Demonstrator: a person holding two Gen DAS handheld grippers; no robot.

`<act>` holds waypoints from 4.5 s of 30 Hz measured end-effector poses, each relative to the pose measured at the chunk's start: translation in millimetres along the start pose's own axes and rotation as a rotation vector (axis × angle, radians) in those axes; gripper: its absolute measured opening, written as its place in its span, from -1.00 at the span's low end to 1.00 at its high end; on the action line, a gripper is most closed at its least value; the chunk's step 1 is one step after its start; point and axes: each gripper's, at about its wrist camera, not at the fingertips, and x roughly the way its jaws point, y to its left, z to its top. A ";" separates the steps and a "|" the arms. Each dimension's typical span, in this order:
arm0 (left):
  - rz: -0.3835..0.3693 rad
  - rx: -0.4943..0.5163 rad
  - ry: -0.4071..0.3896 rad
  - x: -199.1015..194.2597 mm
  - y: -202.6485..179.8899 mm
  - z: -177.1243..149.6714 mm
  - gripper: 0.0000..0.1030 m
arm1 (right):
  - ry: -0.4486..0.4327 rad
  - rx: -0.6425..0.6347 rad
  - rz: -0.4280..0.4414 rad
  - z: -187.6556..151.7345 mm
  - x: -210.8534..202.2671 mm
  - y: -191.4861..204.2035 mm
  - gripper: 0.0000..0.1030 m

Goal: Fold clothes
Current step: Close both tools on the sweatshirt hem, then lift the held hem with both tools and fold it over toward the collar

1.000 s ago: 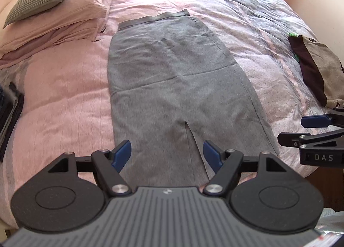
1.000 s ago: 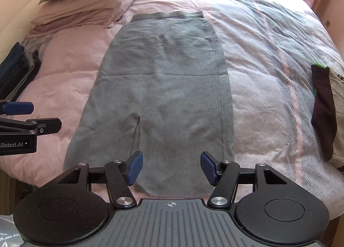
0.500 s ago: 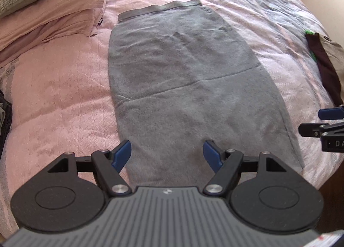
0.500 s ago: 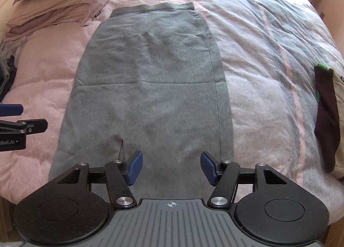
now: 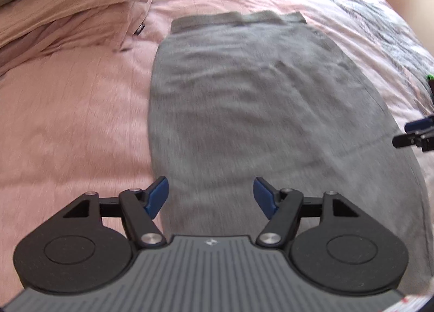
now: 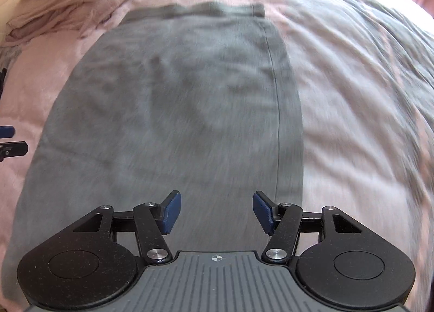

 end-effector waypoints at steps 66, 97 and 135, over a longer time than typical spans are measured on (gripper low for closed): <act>-0.378 -0.728 -0.045 38.8 76.0 -79.3 -0.26 | -0.132 0.738 0.348 -82.6 8.3 -71.6 -0.30; -0.474 -0.840 -0.027 64.9 86.5 -93.5 -0.80 | -0.196 0.826 0.492 -87.6 45.3 -111.6 -0.31; -0.336 -0.542 -0.060 -23.8 58.2 -129.1 -0.88 | -0.118 0.617 0.433 -143.2 -34.2 -55.2 -0.78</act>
